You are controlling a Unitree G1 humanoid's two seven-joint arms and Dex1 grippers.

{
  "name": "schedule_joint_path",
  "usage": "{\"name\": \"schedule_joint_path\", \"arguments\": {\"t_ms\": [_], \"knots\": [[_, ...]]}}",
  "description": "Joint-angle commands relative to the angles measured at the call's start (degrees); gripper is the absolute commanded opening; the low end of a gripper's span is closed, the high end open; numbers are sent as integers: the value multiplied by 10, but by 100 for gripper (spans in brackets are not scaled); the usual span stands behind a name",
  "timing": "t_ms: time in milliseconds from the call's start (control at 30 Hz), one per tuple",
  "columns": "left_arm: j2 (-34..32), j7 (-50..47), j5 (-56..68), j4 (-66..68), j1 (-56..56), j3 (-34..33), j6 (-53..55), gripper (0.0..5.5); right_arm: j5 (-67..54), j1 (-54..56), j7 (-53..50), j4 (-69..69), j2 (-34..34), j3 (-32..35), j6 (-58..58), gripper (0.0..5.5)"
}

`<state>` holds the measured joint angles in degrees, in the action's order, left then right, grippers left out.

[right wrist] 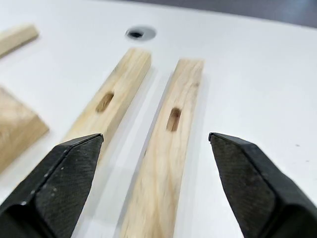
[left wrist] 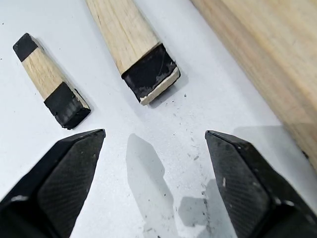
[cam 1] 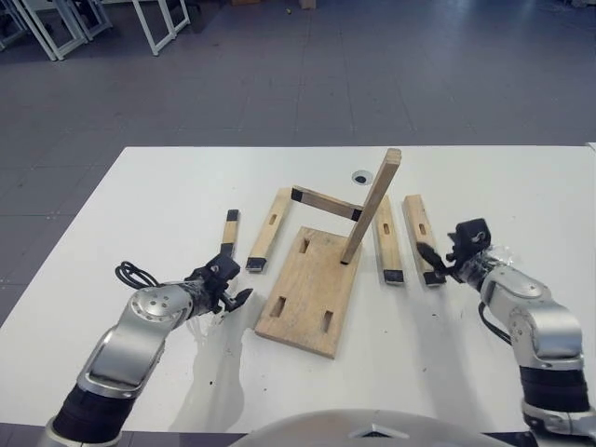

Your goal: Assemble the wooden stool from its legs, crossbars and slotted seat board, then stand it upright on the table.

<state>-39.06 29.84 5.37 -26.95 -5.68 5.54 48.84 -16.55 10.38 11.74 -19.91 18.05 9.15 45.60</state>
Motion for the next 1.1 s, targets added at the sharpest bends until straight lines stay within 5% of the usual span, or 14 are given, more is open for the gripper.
{"name": "schedule_joint_path", "arguments": {"t_ms": [33,167,300,567,667,800,1100], "knots": [[104,-39,57,-44,20,-40,23,375,-20,148,-56,-28,-34,24,29,393],[164,-22,144,-104,40,-33,55,375,-30,232,-84,-20,-64,18,47,393],[142,-26,108,-59,19,72,40,375,-63,317,-95,20,-117,16,57,393],[119,-41,50,22,16,119,-10,375,-122,456,-128,67,-170,63,17,393],[117,-39,51,23,16,121,-13,375,-121,414,-127,74,-174,41,40,393],[114,-35,52,29,24,122,-16,375,-58,205,-99,147,-160,-53,27,393],[125,-46,50,41,16,126,-19,375,-179,395,-169,76,-184,89,14,393]]}}
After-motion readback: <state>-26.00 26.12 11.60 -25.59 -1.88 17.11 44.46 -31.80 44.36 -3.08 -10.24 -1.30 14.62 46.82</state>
